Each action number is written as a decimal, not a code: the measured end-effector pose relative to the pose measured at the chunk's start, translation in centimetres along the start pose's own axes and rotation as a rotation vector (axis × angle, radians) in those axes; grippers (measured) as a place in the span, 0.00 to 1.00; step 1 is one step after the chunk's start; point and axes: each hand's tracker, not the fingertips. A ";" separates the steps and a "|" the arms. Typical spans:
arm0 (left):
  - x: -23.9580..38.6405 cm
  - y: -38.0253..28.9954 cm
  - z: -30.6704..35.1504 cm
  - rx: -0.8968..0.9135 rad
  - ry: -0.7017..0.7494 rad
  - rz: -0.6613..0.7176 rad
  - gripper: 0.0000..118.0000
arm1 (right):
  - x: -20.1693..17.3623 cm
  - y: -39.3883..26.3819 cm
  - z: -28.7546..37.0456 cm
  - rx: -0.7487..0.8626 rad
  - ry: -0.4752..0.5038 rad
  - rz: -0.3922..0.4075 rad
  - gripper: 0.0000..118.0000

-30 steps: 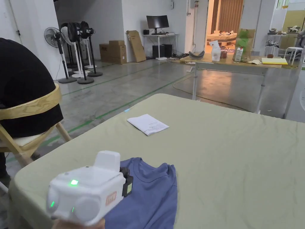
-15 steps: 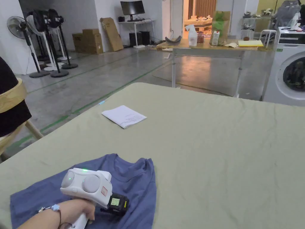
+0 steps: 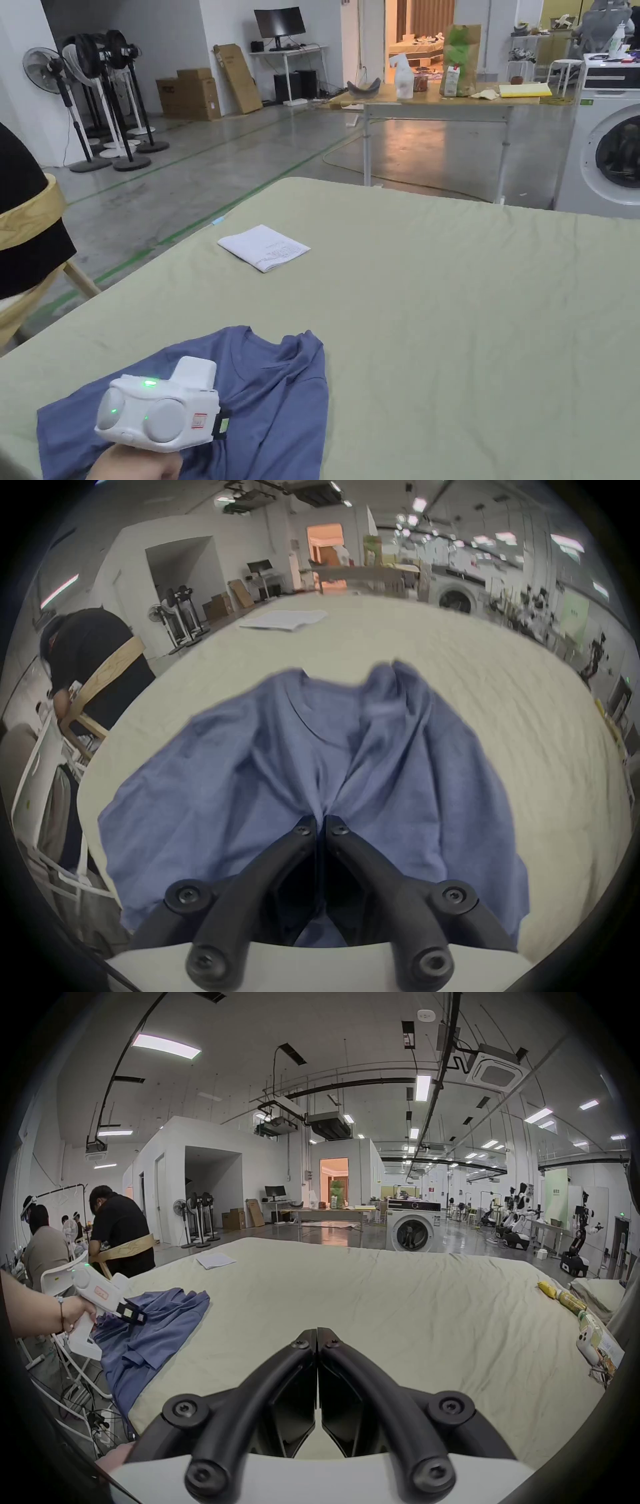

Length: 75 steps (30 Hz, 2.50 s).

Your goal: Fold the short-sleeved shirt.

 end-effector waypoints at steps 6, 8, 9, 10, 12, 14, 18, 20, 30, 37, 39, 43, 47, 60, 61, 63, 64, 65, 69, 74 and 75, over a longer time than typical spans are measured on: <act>-3.1 2.3 9.4 0.232 0.038 0.070 0.00 | 1.6 0.7 2.1 0.037 -0.025 -0.014 0.00; -2.6 2.9 13.0 0.264 0.045 0.037 0.00 | 2.1 1.1 2.8 0.052 -0.035 -0.017 0.00; -2.8 3.3 14.9 0.303 0.044 0.051 0.00 | 2.3 1.3 3.2 0.063 -0.040 -0.028 0.00; -2.8 3.7 16.7 0.345 0.018 0.086 0.00 | 2.5 1.5 3.7 0.072 -0.043 -0.039 0.00; -1.8 5.3 20.3 0.477 0.008 0.100 0.00 | 2.9 1.7 4.4 0.087 -0.055 -0.051 0.00; -0.4 7.0 24.4 0.604 -0.015 0.089 0.00 | 3.2 2.1 5.2 0.100 -0.065 -0.052 0.00; 4.0 11.7 31.1 0.737 -0.099 -0.021 0.00 | 3.9 2.7 7.0 0.138 -0.091 -0.057 0.00; 6.8 13.1 33.7 0.793 -0.147 -0.079 0.00 | 4.3 2.9 7.8 0.159 -0.113 -0.062 0.00; 22.7 16.4 38.3 0.824 -0.573 -0.281 0.00 | 6.9 3.7 11.4 0.221 -0.209 -0.092 0.00; 35.3 13.6 29.9 0.544 -0.726 -0.414 0.00 | 9.5 2.9 13.5 0.215 -0.305 -0.073 0.00; 39.1 11.1 24.8 0.375 -0.706 -0.448 0.00 | 10.3 2.2 13.6 0.199 -0.330 -0.079 0.00; 44.3 3.8 12.6 -0.028 -0.616 -0.468 0.00 | 11.7 -0.3 12.9 0.101 -0.384 -0.094 0.00; 44.9 -0.9 6.8 -0.128 -0.592 -0.500 0.35 | 12.4 -2.7 12.2 0.019 -0.371 -0.132 0.00; 29.8 1.5 19.6 0.450 -0.571 -0.146 0.69 | 10.6 -1.0 11.4 0.075 -0.318 -0.098 0.00; 28.0 0.1 21.0 0.533 -0.548 -0.100 0.69 | 10.2 -0.8 11.5 0.100 -0.317 -0.091 0.00; 24.9 -3.0 23.4 0.675 -0.493 -0.021 0.43 | 9.4 -0.7 11.8 0.162 -0.320 -0.087 0.00; 23.9 -4.8 24.3 0.754 -0.440 0.020 0.16 | 9.0 -0.7 12.0 0.190 -0.328 -0.084 0.00; 23.3 -6.1 25.0 0.793 -0.381 0.030 0.00 | 8.5 -0.8 12.3 0.217 -0.336 -0.078 0.00; 21.2 -10.8 27.0 0.894 -0.227 0.065 0.00 | 7.1 -1.3 13.4 0.329 -0.382 -0.067 0.00; 21.0 -12.6 27.6 0.906 -0.144 0.001 0.00 | 7.0 -1.3 13.8 0.318 -0.397 -0.089 0.00; 20.9 -12.6 27.7 0.903 -0.155 0.002 0.00 | 7.0 -1.4 13.8 0.303 -0.400 -0.086 0.00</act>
